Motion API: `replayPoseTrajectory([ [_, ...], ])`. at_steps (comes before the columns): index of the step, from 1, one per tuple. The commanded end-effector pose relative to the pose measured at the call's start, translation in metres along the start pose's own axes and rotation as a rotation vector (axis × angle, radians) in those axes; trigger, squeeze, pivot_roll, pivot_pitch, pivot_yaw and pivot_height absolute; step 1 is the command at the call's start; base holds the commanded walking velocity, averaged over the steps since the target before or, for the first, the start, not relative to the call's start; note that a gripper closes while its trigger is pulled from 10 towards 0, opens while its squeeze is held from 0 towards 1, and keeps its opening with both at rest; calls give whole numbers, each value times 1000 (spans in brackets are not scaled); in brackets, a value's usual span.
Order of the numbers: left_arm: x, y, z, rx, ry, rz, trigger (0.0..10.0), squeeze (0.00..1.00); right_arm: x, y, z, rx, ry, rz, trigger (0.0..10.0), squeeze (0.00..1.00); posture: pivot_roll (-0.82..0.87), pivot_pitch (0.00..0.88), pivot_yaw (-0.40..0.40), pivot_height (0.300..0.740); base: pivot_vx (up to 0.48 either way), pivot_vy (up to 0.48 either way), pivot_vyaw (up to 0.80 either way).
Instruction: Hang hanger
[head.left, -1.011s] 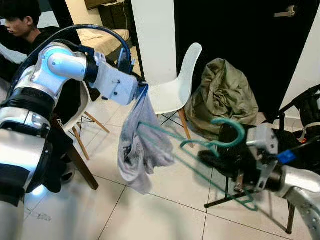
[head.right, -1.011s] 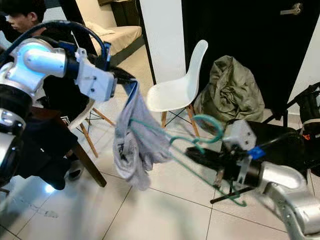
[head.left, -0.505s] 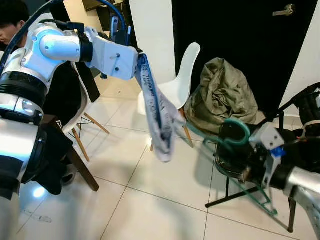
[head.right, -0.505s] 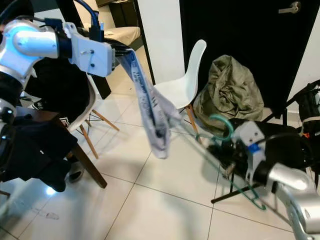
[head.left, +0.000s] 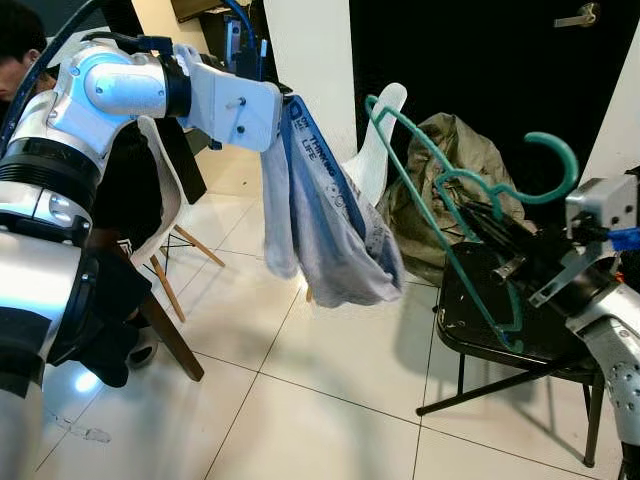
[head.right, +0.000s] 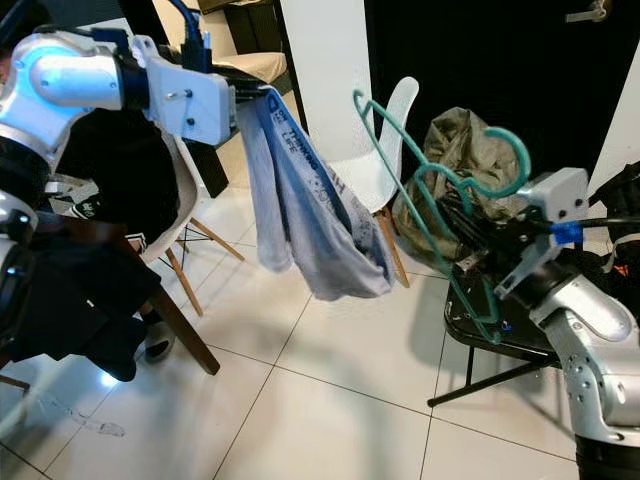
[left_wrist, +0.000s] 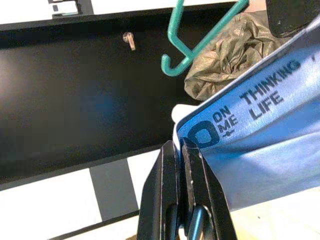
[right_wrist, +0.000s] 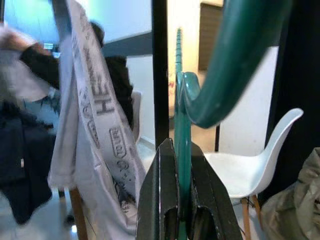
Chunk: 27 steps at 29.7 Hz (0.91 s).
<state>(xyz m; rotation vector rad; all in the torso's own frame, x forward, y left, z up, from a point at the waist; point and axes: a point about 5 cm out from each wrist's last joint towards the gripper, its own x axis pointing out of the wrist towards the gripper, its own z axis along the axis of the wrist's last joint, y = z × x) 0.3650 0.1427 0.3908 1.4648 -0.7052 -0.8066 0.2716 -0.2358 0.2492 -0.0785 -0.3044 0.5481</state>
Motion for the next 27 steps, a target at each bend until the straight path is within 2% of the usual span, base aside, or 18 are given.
replayPoseTrajectory([
  [1,-1,-7,-5,-8,35,-28,10000,0,1,4,8,31,-70,24,10000,0,-68,4,159,740,0,0,0],
  [2,-2,-8,-7,-9,45,-29,10000,0,-5,9,12,81,-117,81,10000,0,-67,5,161,740,0,0,0],
  [4,-2,-8,-8,-10,51,-29,10000,0,-10,12,14,113,-147,124,10000,0,-67,5,161,740,0,0,0],
  [6,-4,-8,-10,-13,69,-26,10000,0,-27,27,9,113,-99,274,10000,0,-59,5,159,740,0,0,0],
  [7,-4,-8,-10,-13,69,-26,10000,0,-27,27,9,113,-99,274,10000,0,-59,5,159,740,0,0,0],
  [9,-4,-7,-12,-14,84,-20,10000,0,-38,36,4,125,-36,356,10000,0,-60,7,159,740,0,0,0],
  [18,-5,-7,-13,-16,94,-15,10000,0,-50,43,-3,134,74,412,10000,0,-61,6,162,740,0,0,0],
  [22,-5,-7,-13,-17,92,-16,10000,0,-41,37,-11,95,131,334,10000,0,-60,5,162,740,0,0,0],
  [27,-4,-7,-12,-17,87,-16,10000,0,-36,32,-12,73,144,290,10000,0,-58,5,159,740,0,0,0],
])
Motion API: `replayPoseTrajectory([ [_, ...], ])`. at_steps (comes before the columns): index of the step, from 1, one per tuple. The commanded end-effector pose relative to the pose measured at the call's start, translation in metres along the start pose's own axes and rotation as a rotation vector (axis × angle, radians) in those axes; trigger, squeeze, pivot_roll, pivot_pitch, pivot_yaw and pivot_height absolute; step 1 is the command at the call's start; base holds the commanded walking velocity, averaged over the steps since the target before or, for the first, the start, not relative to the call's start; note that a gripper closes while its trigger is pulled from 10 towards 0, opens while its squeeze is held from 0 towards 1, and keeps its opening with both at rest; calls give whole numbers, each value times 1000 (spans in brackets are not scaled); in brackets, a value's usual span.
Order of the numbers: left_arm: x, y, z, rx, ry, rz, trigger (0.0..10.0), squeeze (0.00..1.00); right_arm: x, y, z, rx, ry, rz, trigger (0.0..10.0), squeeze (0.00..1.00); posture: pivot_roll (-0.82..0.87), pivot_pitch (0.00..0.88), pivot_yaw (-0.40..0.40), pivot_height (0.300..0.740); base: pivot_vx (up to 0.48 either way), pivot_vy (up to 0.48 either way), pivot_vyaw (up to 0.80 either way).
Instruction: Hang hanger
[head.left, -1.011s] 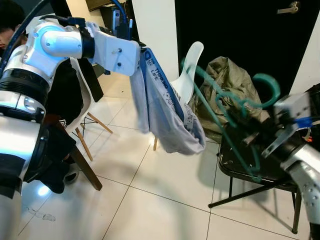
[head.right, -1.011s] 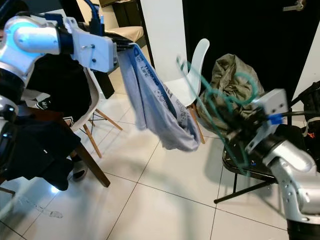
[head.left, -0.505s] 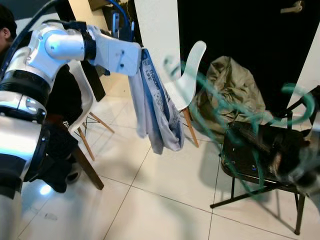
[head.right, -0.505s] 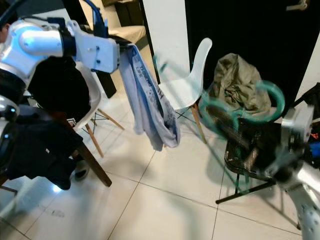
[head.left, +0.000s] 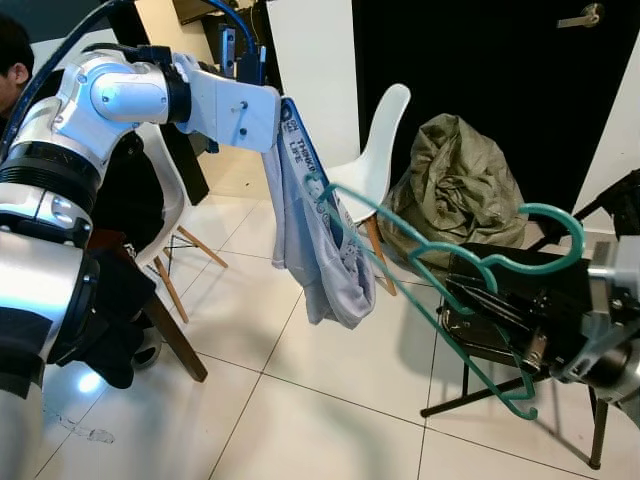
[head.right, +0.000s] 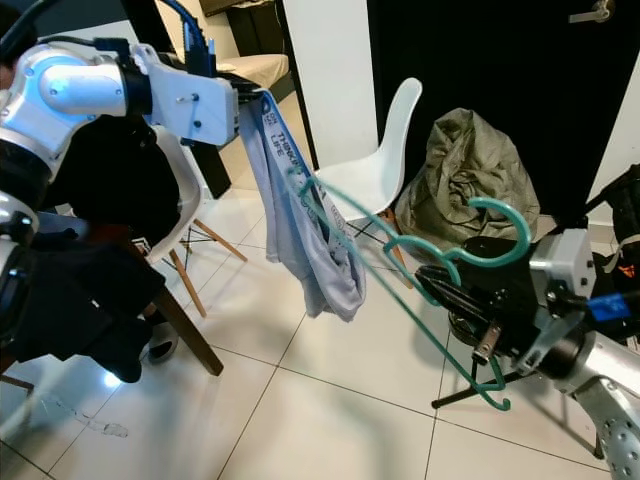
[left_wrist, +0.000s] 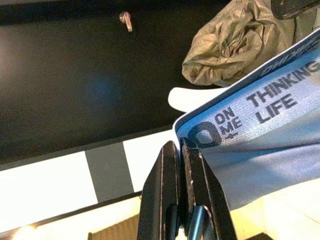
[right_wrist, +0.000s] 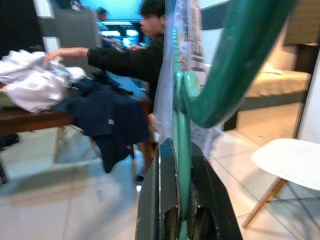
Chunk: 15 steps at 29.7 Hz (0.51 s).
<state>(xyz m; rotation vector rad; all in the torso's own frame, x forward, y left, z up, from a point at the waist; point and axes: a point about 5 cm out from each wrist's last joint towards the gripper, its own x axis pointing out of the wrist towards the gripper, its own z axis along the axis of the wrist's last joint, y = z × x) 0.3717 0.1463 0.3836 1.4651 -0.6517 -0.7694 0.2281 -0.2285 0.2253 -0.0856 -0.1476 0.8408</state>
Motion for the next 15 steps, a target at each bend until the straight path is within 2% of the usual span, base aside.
replayPoseTrajectory([
  [1,-5,1,-4,5,24,-14,10000,0,3,-5,-1,-14,23,-35,10000,0,-57,6,158,740,0,0,0],
  [5,-5,2,-3,10,15,-14,10000,0,2,-9,1,-27,22,-60,10000,0,-58,6,157,740,0,0,0],
  [15,-5,3,-1,17,2,-13,10000,0,2,-7,0,-27,44,-53,10000,0,-57,6,161,740,0,0,0],
])
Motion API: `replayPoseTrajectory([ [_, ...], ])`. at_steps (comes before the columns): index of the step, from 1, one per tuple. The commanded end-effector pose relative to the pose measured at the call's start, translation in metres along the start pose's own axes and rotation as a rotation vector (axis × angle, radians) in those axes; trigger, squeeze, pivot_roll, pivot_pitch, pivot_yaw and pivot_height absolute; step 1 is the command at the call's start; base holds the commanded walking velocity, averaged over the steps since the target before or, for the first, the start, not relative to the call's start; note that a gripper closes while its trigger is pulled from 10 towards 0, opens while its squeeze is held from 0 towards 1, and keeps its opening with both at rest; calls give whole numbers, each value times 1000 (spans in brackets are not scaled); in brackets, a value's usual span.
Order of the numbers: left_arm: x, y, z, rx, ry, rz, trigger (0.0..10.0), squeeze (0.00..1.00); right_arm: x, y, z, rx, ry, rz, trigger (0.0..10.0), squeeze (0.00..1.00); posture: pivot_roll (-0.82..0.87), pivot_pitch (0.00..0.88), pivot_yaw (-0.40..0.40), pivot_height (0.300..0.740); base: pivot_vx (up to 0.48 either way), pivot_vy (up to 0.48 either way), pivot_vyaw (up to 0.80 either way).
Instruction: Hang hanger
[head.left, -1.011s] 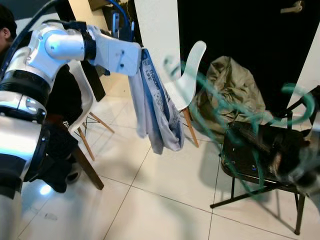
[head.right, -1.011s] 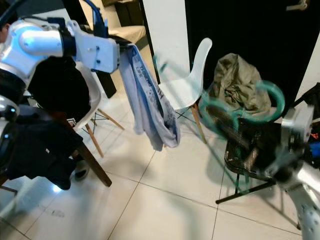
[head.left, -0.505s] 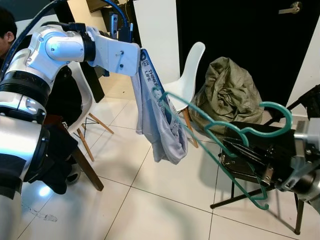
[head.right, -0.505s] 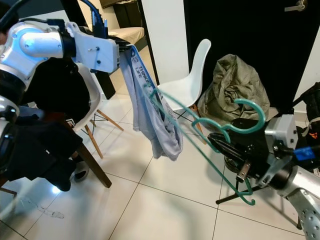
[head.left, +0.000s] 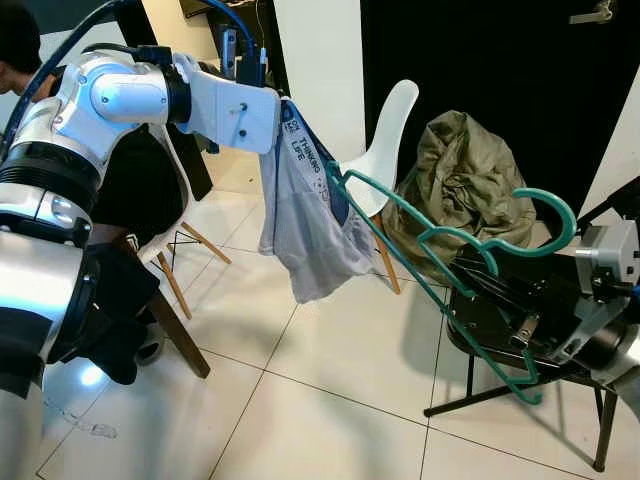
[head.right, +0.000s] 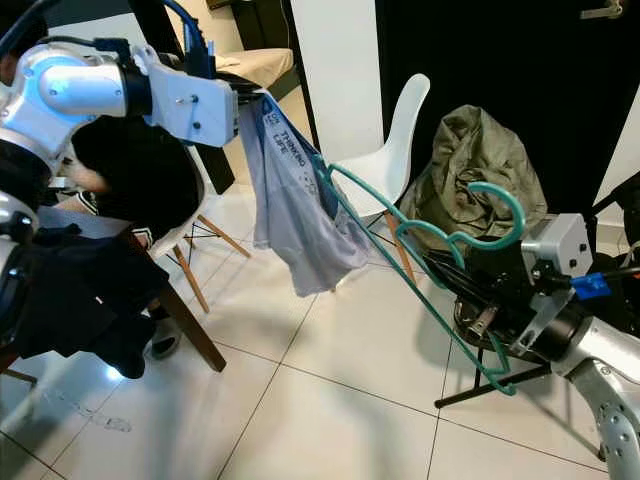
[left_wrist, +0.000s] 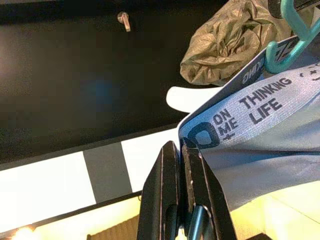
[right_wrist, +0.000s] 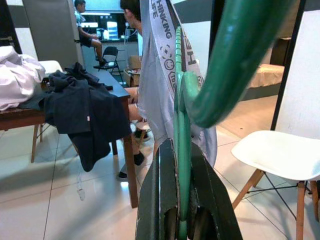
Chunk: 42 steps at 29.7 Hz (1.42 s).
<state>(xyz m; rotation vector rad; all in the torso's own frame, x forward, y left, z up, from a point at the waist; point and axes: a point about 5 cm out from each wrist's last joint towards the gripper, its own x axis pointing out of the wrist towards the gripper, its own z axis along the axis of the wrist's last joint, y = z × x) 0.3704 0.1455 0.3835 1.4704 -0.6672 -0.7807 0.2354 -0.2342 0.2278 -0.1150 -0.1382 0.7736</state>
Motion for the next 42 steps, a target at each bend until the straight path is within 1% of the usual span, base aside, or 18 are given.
replayPoseTrajectory([
  [1,-5,3,-2,6,11,-12,10000,0,4,4,-3,6,29,20,10000,0,-58,5,161,740,0,0,0],
  [4,-5,3,-2,6,6,-13,10000,0,9,8,-6,15,39,39,10000,0,-59,4,161,740,0,0,0],
  [5,-4,3,-1,5,-2,-17,10000,0,15,15,-9,27,43,75,10000,0,-59,3,161,740,0,0,0],
  [7,-4,3,-1,5,-2,-17,10000,0,15,15,-9,27,43,75,10000,0,-59,3,161,740,0,0,0],
  [9,-2,0,1,2,-22,-38,10000,0,26,29,-13,50,40,155,10000,0,-59,1,161,740,0,0,0],
  [10,-2,0,1,2,-22,-38,10000,0,26,29,-13,50,40,155,10000,0,-59,1,161,740,0,0,0],
  [13,3,-8,6,-6,-72,-71,10000,0,41,34,-15,61,31,172,10000,0,-60,0,158,740,0,0,0],
  [15,3,-8,6,-6,-72,-71,10000,0,41,34,-15,61,31,172,10000,0,-60,0,158,740,0,0,0],
  [17,7,-14,10,-13,-111,-92,10000,0,47,32,-16,61,28,150,10000,0,-60,0,156,740,0,0,0],
  [18,10,-20,15,-26,-157,-113,10000,0,52,29,-17,61,25,119,10000,0,-61,0,155,740,0,0,0],
  [20,10,-20,15,-26,-157,-113,10000,0,52,29,-17,61,25,119,10000,0,-61,0,155,740,0,0,0],
  [22,15,-36,25,-68,-247,-212,10000,0,59,15,-15,59,18,9,10000,0,-70,0,152,740,0,0,0],
  [24,15,-36,25,-68,-247,-212,10000,0,59,15,-15,59,18,9,10000,0,-70,0,152,740,0,0,0],
  [25,15,-42,27,-83,-272,-255,10000,0,60,9,-14,60,14,-34,10000,0,-70,0,152,740,0,0,0],
  [28,13,-44,25,-84,-258,-277,10000,0,58,3,-14,56,24,-82,10000,0,-72,0,148,740,0,0,0],
  [30,3,-38,12,-65,-166,-262,10000,0,55,0,-15,45,52,-113,10000,0,-73,0,148,740,0,0,0],
  [32,-5,-33,4,-61,-116,-244,10000,0,54,0,-17,41,72,-118,10000,0,-73,0,147,740,0,0,0],
  [42,-11,-27,1,-57,-95,-231,10000,0,53,0,-22,40,114,-122,10000,0,-71,0,147,740,0,0,0],
])
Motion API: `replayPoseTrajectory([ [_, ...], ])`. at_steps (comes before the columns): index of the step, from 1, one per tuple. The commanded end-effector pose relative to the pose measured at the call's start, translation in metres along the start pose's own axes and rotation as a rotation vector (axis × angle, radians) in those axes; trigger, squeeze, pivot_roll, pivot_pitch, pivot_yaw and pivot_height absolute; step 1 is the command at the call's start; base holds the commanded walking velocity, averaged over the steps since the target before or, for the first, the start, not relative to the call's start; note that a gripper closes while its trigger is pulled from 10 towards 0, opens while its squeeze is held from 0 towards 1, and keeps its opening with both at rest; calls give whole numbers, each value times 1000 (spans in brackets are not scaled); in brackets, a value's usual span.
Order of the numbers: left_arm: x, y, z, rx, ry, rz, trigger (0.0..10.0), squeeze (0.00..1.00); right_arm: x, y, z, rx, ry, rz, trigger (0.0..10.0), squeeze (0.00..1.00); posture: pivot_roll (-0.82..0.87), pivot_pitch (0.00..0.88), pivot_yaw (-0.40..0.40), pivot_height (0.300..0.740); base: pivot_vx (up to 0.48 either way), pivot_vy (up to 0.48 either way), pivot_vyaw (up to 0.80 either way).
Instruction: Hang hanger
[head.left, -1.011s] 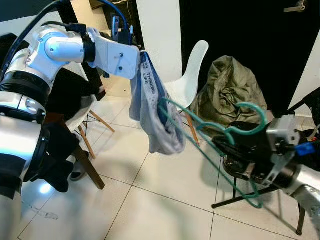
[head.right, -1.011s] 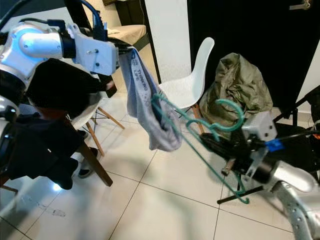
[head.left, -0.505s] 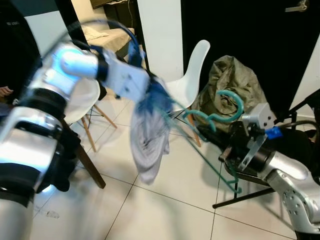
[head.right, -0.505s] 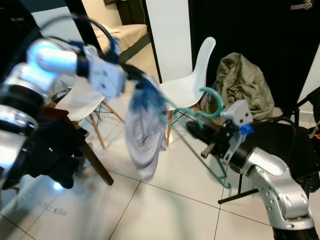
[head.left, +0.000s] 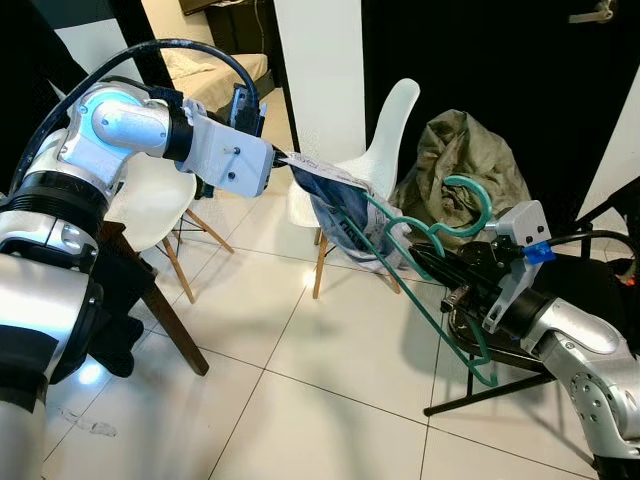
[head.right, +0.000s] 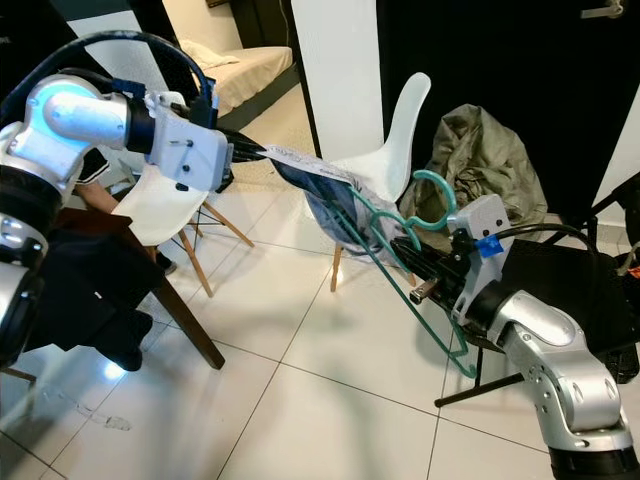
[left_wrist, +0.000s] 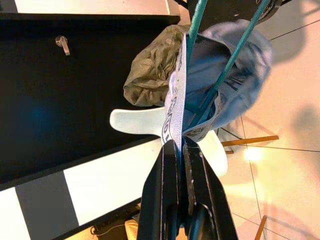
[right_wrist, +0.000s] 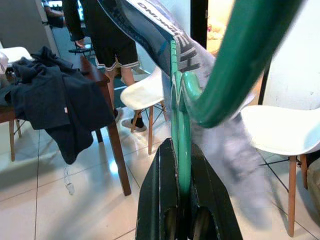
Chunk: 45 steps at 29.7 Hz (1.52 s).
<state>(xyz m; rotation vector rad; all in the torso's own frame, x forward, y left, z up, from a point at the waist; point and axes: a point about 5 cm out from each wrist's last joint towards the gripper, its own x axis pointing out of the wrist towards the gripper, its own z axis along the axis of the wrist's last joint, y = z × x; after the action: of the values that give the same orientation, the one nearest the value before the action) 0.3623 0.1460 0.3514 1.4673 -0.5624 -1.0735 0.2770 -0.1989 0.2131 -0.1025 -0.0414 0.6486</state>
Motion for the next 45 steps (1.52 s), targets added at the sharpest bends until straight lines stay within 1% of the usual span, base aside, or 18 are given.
replayPoseTrajectory([
  [1,-10,3,-2,-5,15,-4,10000,0,0,0,-4,-1,29,-9,10000,0,-69,0,147,740,0,0,0],
  [7,1,-6,6,-25,-68,-57,10000,0,3,1,-2,-2,17,-15,10000,0,-71,0,148,740,0,0,0],
  [14,12,-5,4,-21,-31,-18,10000,0,7,14,-7,6,32,32,10000,0,-74,0,153,740,0,0,0],
  [17,17,-4,8,-33,-67,-8,10000,0,9,16,-8,10,34,36,10000,0,-73,0,150,740,0,0,0],
  [19,32,2,31,-114,-259,23,10000,0,16,20,-10,20,28,39,10000,0,-73,0,150,740,0,0,0],
  [20,32,2,31,-114,-259,23,10000,0,16,20,-10,20,28,39,10000,0,-73,0,150,740,0,0,0],
  [21,38,5,45,-167,-372,34,10000,0,21,23,-10,25,20,42,10000,0,-72,0,146,740,0,0,0],
  [22,38,5,45,-167,-372,34,10000,0,21,23,-10,25,20,42,10000,0,-72,0,146,740,0,0,0],
  [25,47,12,66,-286,-539,57,10000,0,32,28,-8,33,-6,44,10000,0,-72,0,144,740,0,0,0],
  [27,56,16,70,-418,-593,99,10000,0,38,28,-5,35,-23,30,10000,0,-72,0,143,740,0,0,0],
  [28,56,16,70,-418,-593,99,10000,0,38,28,-5,35,-23,30,10000,0,-72,0,143,740,0,0,0],
  [30,62,17,70,-515,-609,127,10000,0,42,26,-3,37,-37,7,10000,0,-74,0,143,740,0,0,0],
  [31,62,17,70,-515,-609,127,10000,0,42,26,-3,37,-37,7,10000,0,-74,0,143,740,0,0,0],
  [32,66,15,62,-543,-553,147,10000,0,43,23,-1,39,-48,-21,10000,0,-77,0,144,740,0,0,0],
  [35,66,13,52,-537,-466,168,10000,0,41,19,3,41,-61,-44,10000,0,-76,0,145,740,0,0,0],
  [38,60,14,48,-568,-443,189,10000,0,41,17,5,44,-67,-65,10000,0,-77,0,146,740,0,0,0],
  [42,51,17,52,-649,-508,232,10000,0,42,13,2,60,-73,-104,10000,0,-69,0,140,740,0,0,0],
  [45,50,10,58,-648,-537,197,10000,0,44,12,2,78,-92,-119,10000,0,-69,0,137,740,0,0,0],
])
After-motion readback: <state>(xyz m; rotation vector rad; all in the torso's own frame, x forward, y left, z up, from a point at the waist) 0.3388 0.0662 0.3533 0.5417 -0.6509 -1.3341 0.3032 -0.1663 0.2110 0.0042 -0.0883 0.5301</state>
